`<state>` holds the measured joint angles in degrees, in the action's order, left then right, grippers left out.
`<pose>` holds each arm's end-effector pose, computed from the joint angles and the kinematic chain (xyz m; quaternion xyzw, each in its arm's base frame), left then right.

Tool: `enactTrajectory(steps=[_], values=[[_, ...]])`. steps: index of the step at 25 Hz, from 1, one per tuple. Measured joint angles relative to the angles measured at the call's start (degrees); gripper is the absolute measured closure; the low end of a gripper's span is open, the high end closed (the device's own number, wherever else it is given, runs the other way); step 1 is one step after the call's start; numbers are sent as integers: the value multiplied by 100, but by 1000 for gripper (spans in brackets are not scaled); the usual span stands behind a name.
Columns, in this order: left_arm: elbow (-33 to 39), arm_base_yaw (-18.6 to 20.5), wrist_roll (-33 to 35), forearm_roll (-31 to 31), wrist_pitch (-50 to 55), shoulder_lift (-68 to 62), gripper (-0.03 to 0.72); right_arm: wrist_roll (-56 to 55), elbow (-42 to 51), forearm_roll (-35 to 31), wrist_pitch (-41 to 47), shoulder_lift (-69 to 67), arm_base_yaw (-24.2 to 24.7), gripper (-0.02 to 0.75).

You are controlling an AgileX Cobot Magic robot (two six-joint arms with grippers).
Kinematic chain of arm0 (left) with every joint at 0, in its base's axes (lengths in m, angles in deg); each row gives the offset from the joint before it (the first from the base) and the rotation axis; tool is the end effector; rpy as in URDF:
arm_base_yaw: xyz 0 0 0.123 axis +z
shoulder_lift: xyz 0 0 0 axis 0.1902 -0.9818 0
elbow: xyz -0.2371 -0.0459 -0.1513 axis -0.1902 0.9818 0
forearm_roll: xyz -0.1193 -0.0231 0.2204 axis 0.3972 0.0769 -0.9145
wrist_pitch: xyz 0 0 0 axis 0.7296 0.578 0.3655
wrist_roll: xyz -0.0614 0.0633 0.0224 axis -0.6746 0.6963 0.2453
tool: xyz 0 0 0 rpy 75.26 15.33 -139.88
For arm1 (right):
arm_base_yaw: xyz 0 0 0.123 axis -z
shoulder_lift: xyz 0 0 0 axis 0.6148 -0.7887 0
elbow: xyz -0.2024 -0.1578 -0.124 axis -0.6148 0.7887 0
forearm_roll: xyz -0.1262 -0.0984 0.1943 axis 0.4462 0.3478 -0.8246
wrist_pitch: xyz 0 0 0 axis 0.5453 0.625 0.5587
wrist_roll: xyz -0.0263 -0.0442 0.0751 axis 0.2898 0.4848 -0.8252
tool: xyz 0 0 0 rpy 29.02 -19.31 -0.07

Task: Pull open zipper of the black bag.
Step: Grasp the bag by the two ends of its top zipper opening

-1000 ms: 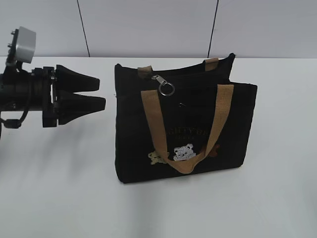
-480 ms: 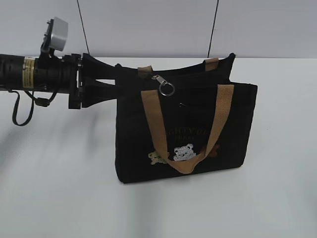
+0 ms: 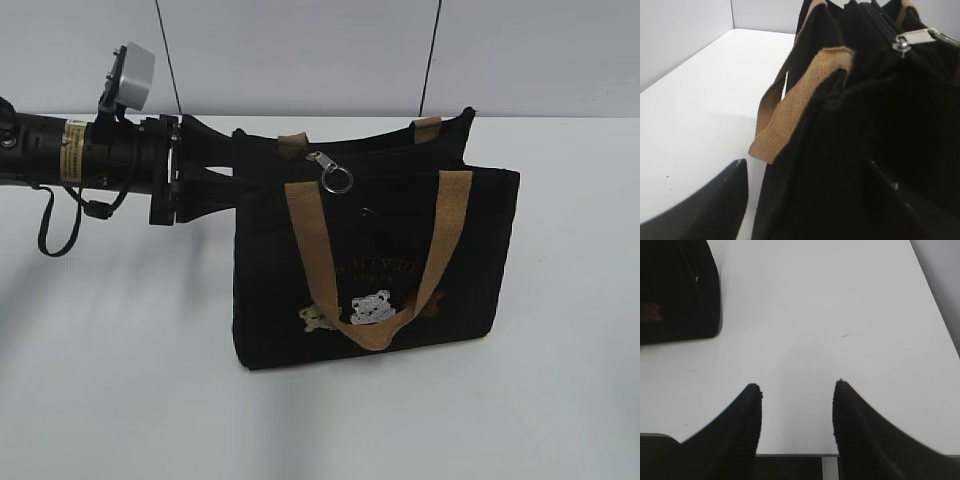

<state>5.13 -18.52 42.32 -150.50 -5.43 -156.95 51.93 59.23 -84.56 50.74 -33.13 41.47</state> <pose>0.3579 -0.1331 0.1646 0.5128 0.5881 -0.3980 0.4825 -0.0034 0.0053 0.2651 -0.0322 0.8675 -0.0166 0.4961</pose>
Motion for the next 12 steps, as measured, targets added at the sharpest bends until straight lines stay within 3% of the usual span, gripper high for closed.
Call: enactTrajectory(steps=[3, 6, 12], values=[[3, 0, 0, 111, -6, -4, 163, 0, 0, 0, 0, 0, 0, 381], [3, 0, 0, 166, -6, -4, 237, 0, 0, 0, 0, 0, 0, 381], [-2, 0, 0, 98, -11, -4, 602, 0, 0, 0, 0, 0, 0, 381]])
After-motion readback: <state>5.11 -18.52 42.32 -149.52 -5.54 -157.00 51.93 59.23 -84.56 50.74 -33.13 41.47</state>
